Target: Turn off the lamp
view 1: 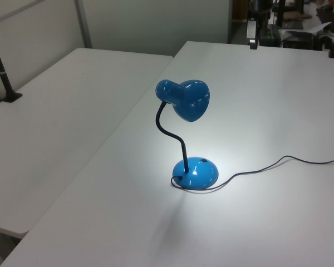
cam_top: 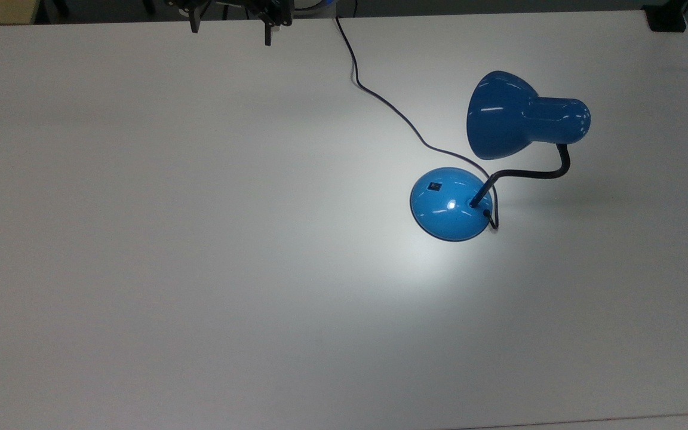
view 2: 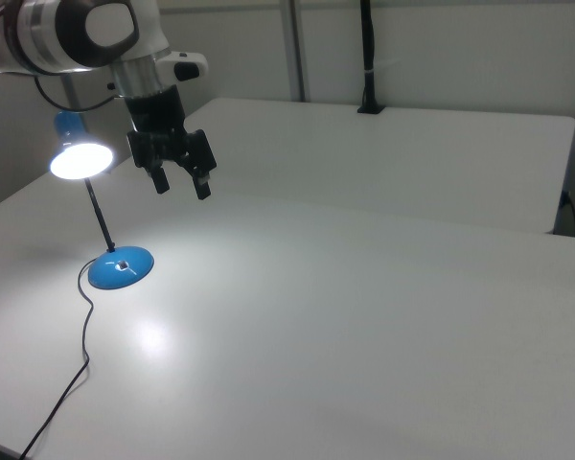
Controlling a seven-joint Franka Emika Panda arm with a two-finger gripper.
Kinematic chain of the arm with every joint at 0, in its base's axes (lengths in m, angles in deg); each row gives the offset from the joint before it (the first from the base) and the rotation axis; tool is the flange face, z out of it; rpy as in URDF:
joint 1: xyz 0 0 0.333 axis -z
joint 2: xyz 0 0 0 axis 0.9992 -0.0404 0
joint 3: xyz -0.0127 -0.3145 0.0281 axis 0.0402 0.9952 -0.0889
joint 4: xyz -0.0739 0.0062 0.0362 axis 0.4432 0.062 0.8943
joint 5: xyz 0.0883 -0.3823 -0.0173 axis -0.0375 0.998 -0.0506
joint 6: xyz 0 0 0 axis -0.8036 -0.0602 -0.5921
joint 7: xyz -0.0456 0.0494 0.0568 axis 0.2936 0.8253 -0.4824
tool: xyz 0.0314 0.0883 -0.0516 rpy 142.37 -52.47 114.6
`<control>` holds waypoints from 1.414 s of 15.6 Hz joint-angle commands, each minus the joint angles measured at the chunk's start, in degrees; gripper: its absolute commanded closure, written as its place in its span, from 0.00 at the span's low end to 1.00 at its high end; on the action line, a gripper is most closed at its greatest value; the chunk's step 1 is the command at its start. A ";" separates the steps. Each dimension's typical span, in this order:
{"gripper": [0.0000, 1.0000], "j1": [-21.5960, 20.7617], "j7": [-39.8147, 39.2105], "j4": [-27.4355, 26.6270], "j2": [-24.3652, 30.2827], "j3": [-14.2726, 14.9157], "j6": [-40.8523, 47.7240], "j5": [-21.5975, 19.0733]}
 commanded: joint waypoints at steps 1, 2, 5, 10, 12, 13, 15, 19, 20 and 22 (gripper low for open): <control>0.00 -0.25 -0.73 -1.06 1.02 0.17 0.40 -0.07; 0.00 -0.24 -0.74 -1.06 1.02 0.17 0.40 -0.07; 0.00 -0.24 -0.82 -1.06 0.85 0.17 0.40 -0.07; 0.13 -0.07 -3.72 -0.97 0.93 0.26 0.57 -0.07; 0.39 -0.07 -3.90 -0.97 0.85 0.26 0.40 -0.07; 0.59 -0.07 -3.90 -0.97 0.76 0.26 0.40 -0.33; 0.87 -0.16 -3.90 -0.97 0.49 0.26 0.31 -0.86; 1.00 -0.42 -3.90 -1.15 0.49 0.08 0.31 -0.95; 1.00 -0.51 -3.90 -1.15 0.49 0.08 0.31 -0.95; 1.00 -0.77 -3.99 -1.93 0.58 -0.01 0.31 -1.21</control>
